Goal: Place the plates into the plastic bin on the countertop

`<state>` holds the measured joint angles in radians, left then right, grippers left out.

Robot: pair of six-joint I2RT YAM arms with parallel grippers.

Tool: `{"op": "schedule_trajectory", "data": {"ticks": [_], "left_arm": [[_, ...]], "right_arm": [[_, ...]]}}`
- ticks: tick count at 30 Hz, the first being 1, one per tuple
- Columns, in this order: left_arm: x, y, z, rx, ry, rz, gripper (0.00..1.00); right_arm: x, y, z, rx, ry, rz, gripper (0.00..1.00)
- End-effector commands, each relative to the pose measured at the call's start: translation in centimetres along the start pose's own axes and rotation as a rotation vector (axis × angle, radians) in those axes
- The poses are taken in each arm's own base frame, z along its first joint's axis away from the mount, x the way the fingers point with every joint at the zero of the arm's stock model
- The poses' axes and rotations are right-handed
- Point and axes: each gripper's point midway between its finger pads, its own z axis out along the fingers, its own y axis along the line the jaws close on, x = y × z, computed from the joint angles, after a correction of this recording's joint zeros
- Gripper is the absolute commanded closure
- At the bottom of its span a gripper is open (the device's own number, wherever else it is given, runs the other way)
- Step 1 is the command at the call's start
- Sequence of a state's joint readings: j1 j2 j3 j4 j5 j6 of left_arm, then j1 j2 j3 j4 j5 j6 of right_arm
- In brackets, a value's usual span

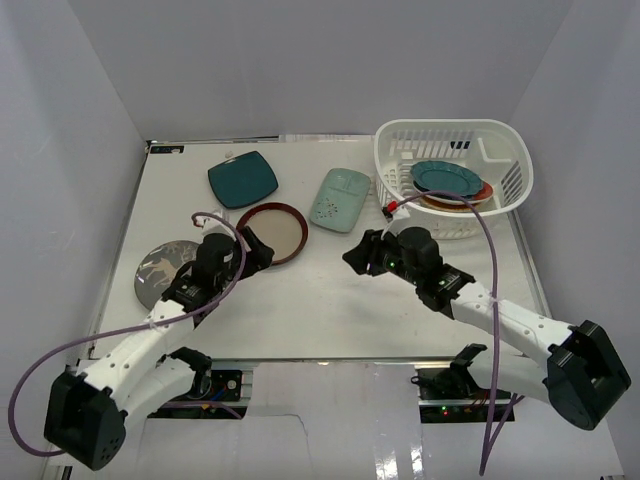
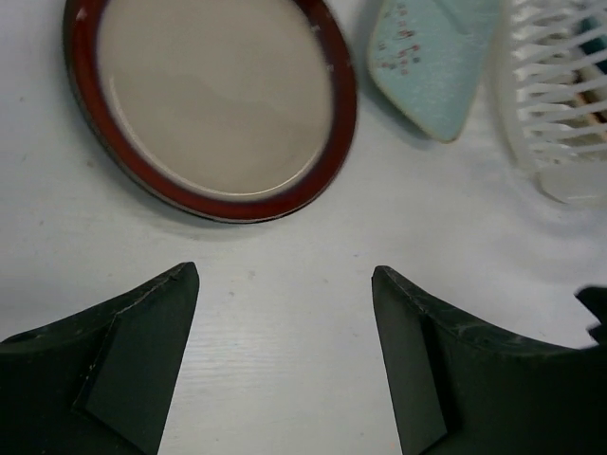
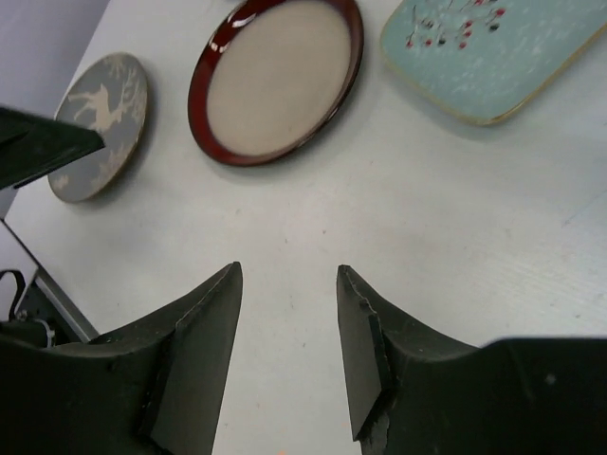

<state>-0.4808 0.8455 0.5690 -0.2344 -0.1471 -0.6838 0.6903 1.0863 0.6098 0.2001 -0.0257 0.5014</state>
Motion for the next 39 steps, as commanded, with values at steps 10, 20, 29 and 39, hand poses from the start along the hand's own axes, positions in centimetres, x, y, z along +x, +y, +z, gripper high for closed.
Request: {"op": "schedule_trajectory", "data": {"ticks": [10, 20, 29, 39], "left_arm": [[2.3, 8.7, 6.7, -0.269, 0.002, -0.303, 0.16], [3.3, 11.2, 11.1, -0.378, 0.041, -0.272, 0.39], [3.9, 13.1, 9.8, -0.467, 0.026, -0.271, 1.0], [0.8, 7.7, 3.1, -0.208, -0.047, -0.259, 1.0]], "right_arm": [[6.8, 1.2, 0.8, -0.123, 0.091, -0.049, 0.43], [7.3, 1.5, 0.6, -0.16, 0.114, -0.084, 0.43], [5.8, 1.9, -0.4, -0.156, 0.073, -0.109, 0.43], [4.1, 3.1, 1.8, -0.141, 0.131, -0.101, 0.07]]}}
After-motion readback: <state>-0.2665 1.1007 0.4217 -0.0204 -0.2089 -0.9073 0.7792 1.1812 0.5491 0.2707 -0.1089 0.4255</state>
